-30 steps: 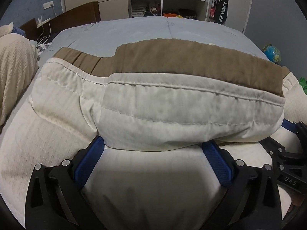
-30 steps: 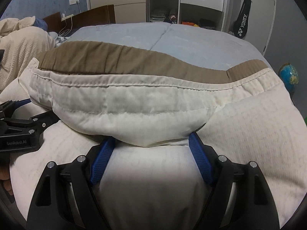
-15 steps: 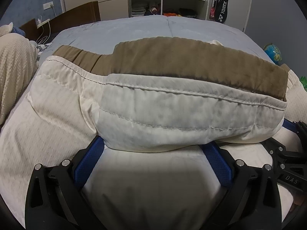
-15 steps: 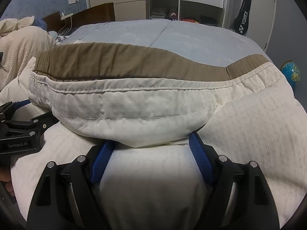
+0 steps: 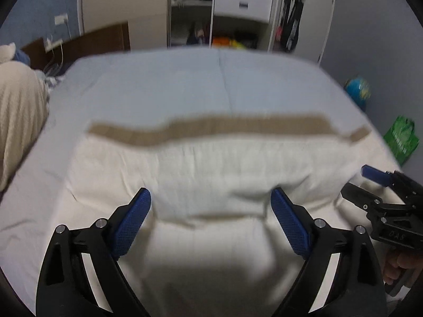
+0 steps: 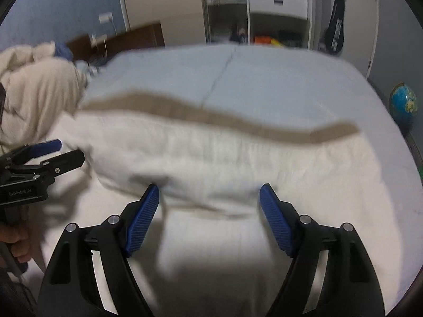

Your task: Fold large clothes

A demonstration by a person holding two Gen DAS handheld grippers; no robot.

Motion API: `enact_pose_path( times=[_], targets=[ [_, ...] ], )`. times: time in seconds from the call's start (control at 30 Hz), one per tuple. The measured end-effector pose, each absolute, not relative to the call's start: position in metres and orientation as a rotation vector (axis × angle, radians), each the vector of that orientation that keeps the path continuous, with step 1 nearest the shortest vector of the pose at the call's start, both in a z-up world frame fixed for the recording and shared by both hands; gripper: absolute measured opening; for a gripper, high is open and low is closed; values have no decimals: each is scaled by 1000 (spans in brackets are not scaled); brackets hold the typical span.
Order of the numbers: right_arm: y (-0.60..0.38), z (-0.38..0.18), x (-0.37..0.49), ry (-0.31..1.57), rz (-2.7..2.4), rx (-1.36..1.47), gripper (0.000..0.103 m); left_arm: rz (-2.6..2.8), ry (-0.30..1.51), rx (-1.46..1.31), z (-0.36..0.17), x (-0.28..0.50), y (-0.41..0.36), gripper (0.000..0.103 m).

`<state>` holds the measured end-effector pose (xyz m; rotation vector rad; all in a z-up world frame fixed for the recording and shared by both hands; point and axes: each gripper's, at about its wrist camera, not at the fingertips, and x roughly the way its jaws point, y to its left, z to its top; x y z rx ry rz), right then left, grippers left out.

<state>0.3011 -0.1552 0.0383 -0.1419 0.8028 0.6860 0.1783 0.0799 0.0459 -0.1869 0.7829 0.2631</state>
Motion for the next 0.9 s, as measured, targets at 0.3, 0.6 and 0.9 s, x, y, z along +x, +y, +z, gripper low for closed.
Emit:
enact_pose_path(
  times=[0.3,0.6,0.9],
  targets=[
    [-160,36,356,872,543,-111,74,410,848,-359,23,186,173,89],
    [-265,5,394,975,287,-40,73,523,938,-466,-12,131,244,91],
    [-350,-8,377,1022,169,8,75,556,932,-451,-10,69,239,93]
  ],
)
